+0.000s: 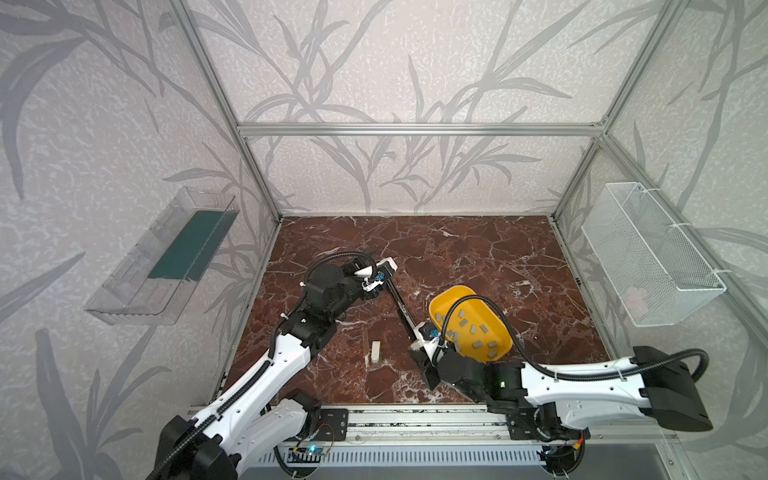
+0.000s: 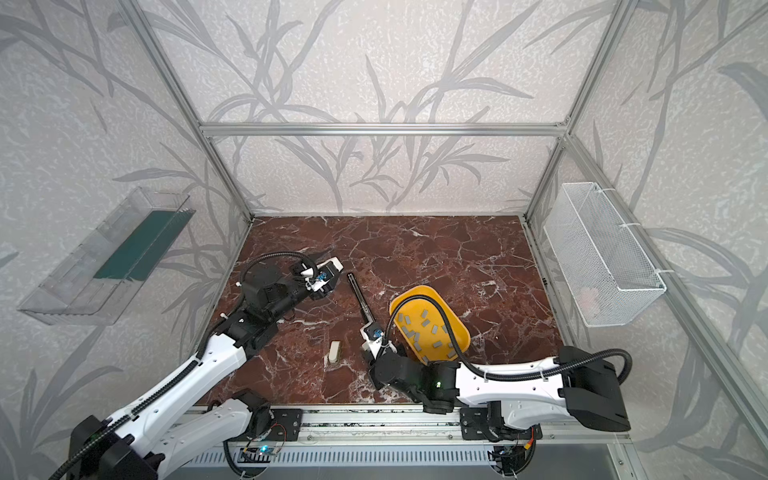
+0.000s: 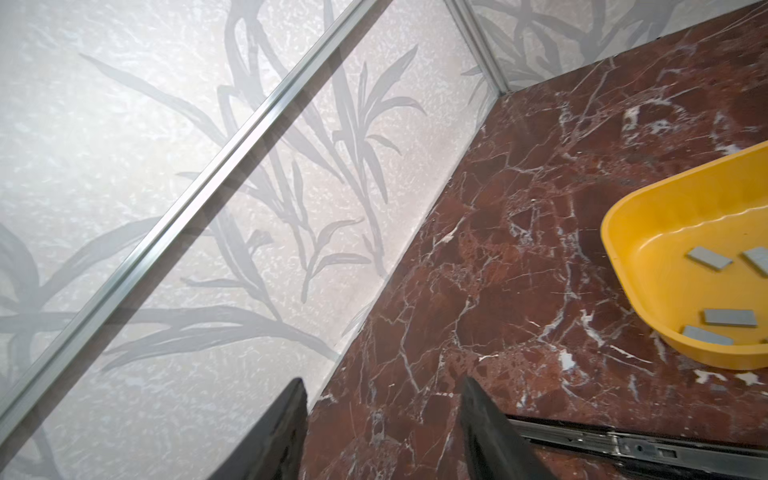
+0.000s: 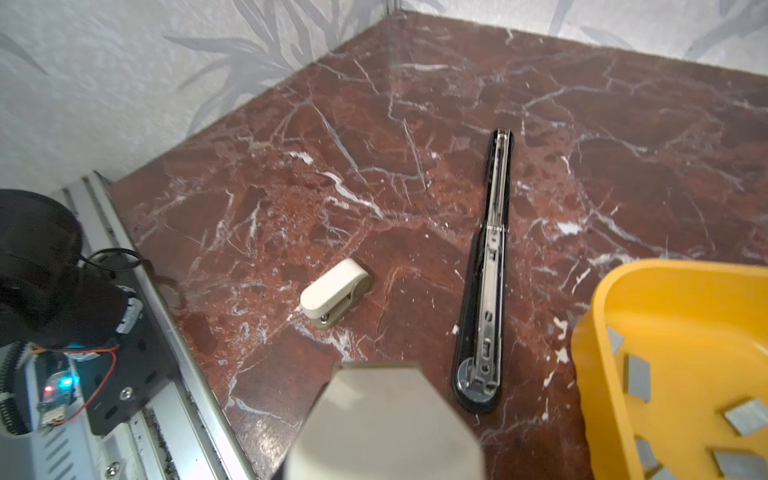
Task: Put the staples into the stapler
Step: 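Lower the beige piece with the right gripper beside the stapler and open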
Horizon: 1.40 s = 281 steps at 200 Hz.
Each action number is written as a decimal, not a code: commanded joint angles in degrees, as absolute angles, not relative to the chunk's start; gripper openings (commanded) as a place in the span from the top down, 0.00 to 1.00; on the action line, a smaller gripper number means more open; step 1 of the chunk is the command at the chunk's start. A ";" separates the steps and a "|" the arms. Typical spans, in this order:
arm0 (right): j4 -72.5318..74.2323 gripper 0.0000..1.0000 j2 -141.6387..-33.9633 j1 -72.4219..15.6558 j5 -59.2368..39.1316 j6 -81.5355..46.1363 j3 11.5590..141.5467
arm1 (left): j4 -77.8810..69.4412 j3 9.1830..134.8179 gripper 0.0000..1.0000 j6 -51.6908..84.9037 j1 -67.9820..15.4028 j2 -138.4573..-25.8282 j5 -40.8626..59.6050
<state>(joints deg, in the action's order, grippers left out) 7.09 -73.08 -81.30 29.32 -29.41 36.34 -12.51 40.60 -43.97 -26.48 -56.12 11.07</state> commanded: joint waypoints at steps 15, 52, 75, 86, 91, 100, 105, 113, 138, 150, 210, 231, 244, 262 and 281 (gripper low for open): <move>-7.13 1.00 -82.78 -82.79 35.03 -42.24 47.26 | -15.98 39.46 0.40 -47.77 -26.28 -57.25 9.14; -12.20 1.00 -92.41 -81.57 33.25 -42.06 55.46 | -17.31 39.55 0.40 -47.82 -26.11 -57.71 9.44; -13.78 1.00 -96.78 -79.28 31.01 -41.97 58.35 | -18.41 39.26 0.40 -47.06 -26.18 -57.01 9.90; -16.44 1.00 -100.03 -78.62 31.72 -42.03 61.00 | -18.45 39.24 0.40 -46.87 -26.18 -56.74 10.44; -18.04 1.00 -101.37 -78.20 31.57 -42.41 62.19 | -18.52 39.29 0.40 -46.77 -26.16 -56.63 10.51; -20.22 1.00 -103.41 -77.32 30.83 -43.23 64.42 | -18.61 39.27 0.40 -46.60 -26.16 -56.58 10.56; -21.06 1.00 -104.40 -77.00 30.64 -43.60 65.31 | -18.63 39.22 0.40 -46.59 -26.18 -56.55 10.56; -21.58 1.00 -105.72 -76.82 30.51 -44.09 66.34 | -18.66 39.20 0.40 -46.58 -26.15 -56.52 10.49; -20.95 1.00 -109.25 -76.13 28.75 -45.91 68.53 | -18.69 39.14 0.40 -46.71 -26.14 -56.85 10.42; -21.37 1.00 -110.48 -75.77 28.70 -48.05 69.39 | -18.30 39.28 0.40 -46.85 -26.23 -56.94 10.71; -22.80 0.96 -113.07 -73.41 29.79 -56.36 69.98 | -17.89 39.14 0.40 -46.93 -26.18 -56.87 11.53; -22.35 0.86 -113.24 -72.66 29.78 -56.76 69.21 | -17.67 39.24 0.40 -47.07 -26.21 -56.94 11.98; -21.96 0.80 -113.33 -72.62 29.45 -56.34 69.02 | -17.58 39.19 0.40 -47.10 -26.20 -56.87 12.07; -21.42 0.76 -113.55 -72.68 29.11 -55.88 68.99 | -17.42 39.27 0.40 -47.11 -26.21 -57.00 12.16; -21.11 0.75 -113.34 -72.63 29.09 -55.57 68.87 | -17.23 39.28 0.40 -47.16 -26.19 -56.93 12.34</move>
